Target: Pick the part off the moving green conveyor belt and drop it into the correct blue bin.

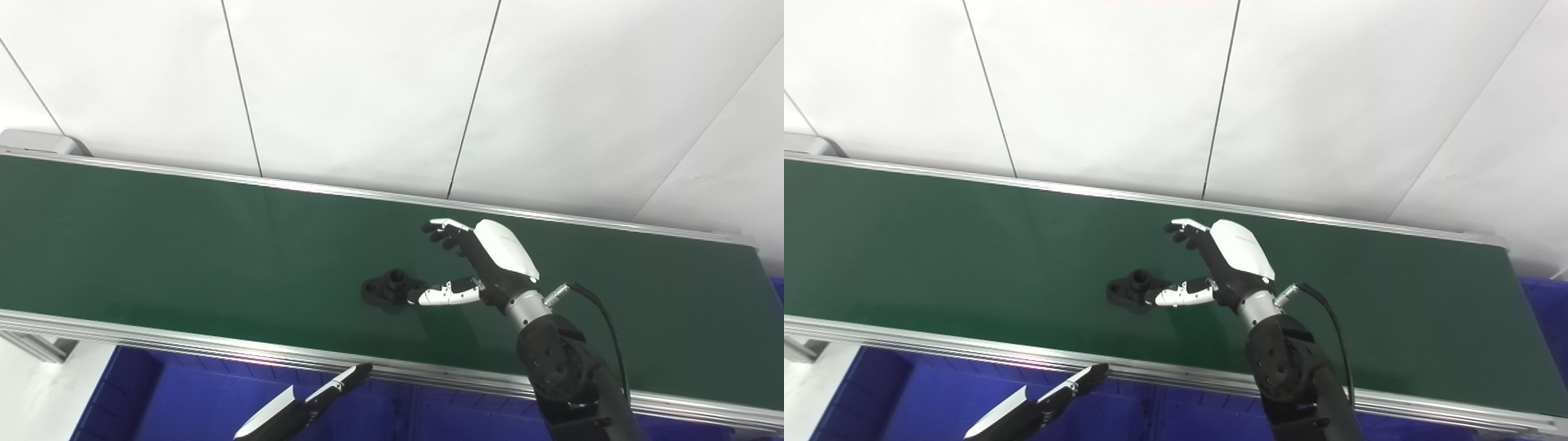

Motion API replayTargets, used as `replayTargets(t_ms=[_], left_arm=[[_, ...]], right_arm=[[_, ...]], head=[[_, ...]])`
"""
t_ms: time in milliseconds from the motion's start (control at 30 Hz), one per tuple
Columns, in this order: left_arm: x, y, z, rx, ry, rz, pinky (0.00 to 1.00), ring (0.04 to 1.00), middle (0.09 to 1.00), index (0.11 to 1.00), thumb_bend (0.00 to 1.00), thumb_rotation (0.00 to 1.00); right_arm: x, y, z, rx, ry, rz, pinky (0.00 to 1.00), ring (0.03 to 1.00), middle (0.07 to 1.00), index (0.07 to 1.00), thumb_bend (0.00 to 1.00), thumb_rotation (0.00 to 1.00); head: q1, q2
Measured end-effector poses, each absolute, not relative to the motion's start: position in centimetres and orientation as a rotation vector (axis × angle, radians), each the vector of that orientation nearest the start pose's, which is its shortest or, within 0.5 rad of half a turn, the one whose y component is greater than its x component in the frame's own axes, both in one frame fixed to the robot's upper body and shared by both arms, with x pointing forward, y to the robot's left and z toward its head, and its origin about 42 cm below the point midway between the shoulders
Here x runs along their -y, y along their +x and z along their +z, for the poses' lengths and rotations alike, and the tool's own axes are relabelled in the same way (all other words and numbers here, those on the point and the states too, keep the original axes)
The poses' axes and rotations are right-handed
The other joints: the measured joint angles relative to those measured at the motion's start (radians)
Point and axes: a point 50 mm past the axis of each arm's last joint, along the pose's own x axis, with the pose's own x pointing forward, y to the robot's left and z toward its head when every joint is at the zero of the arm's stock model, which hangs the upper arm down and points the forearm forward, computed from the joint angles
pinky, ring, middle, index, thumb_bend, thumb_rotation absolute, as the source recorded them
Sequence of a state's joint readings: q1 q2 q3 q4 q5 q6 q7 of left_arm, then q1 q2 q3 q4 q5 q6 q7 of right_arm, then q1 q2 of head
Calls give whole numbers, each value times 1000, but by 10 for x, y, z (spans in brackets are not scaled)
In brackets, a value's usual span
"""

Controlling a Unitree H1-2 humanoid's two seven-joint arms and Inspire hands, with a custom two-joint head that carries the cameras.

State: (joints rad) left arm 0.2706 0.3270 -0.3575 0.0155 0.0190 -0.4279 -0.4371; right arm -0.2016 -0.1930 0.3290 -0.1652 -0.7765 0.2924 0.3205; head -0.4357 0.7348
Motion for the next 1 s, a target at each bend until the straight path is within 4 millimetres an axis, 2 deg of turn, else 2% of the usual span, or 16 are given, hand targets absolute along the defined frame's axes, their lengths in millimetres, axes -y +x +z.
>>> replayTargets(t_ms=[233,433,767,933,1000], left_arm=[[-215,152,45,36,232,-817,1000,1000,1000,1000,696,617],[-215,152,45,37,231,-817,992,1000,1000,1000,697,616],[-214,151,46,42,222,-820,995,1000,1000,1000,687,610],[-213,151,50,56,222,-824,997,1000,1000,1000,678,609],[-213,152,52,65,221,-824,1000,1000,1000,1000,673,604]], right_arm=[[170,329,156,21,-1054,414,738,761,775,806,841,304],[169,330,143,-18,-1103,461,709,739,764,795,842,224],[173,328,129,-51,-1171,472,746,753,769,787,781,179],[175,326,124,-38,-1201,437,735,740,754,757,742,104],[176,326,122,-32,-1211,427,653,654,669,725,691,24]], head=[[-2,3],[-3,8],[-12,18],[-12,23],[-12,23]])
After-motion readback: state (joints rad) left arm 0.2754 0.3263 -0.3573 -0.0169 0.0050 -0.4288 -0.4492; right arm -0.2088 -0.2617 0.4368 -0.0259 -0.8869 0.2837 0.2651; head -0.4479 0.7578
